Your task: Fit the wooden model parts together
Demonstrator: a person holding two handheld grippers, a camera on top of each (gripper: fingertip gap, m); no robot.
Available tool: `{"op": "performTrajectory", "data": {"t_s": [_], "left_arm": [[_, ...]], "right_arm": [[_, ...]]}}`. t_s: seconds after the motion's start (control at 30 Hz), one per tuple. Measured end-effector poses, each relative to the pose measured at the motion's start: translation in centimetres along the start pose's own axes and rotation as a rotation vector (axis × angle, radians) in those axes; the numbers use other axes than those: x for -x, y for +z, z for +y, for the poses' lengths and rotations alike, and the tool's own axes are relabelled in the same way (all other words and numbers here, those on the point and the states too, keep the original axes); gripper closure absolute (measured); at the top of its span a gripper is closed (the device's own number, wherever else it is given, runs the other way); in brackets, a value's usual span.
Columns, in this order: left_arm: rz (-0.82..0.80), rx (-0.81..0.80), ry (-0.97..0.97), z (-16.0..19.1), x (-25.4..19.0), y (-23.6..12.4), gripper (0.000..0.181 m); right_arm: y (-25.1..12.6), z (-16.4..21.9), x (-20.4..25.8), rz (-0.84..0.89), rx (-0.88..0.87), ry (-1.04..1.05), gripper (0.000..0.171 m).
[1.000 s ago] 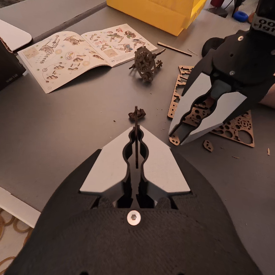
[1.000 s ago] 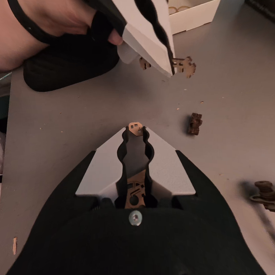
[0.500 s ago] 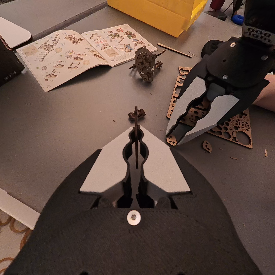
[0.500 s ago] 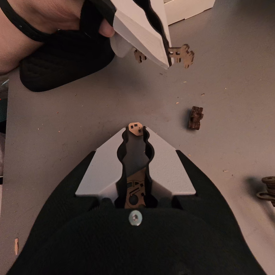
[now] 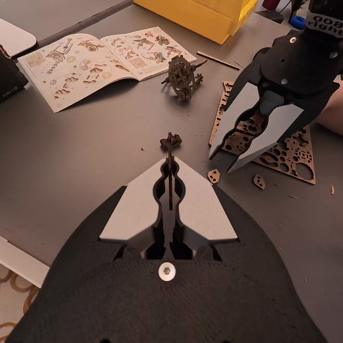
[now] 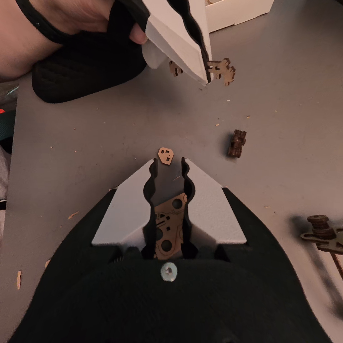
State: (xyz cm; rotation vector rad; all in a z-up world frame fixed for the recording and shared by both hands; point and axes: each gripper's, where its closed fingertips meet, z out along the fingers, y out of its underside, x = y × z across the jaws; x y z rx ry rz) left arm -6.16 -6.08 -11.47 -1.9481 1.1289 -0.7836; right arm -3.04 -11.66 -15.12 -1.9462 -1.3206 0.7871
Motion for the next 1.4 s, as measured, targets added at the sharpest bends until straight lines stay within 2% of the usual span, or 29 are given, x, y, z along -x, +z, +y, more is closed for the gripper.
{"op": "performTrajectory", "data": {"t_s": [1.07,1.4], "left_arm": [[-0.010,0.000,0.003,0.03,0.18,0.07,0.181],[-0.010,0.000,0.010,0.00,0.05,0.11,0.181]], "right_arm": [[-0.36,0.11,0.12,0.010,0.025,0.019,0.148],[0.12,0.39,0.64,0.010,0.054,-0.014,0.155]]}}
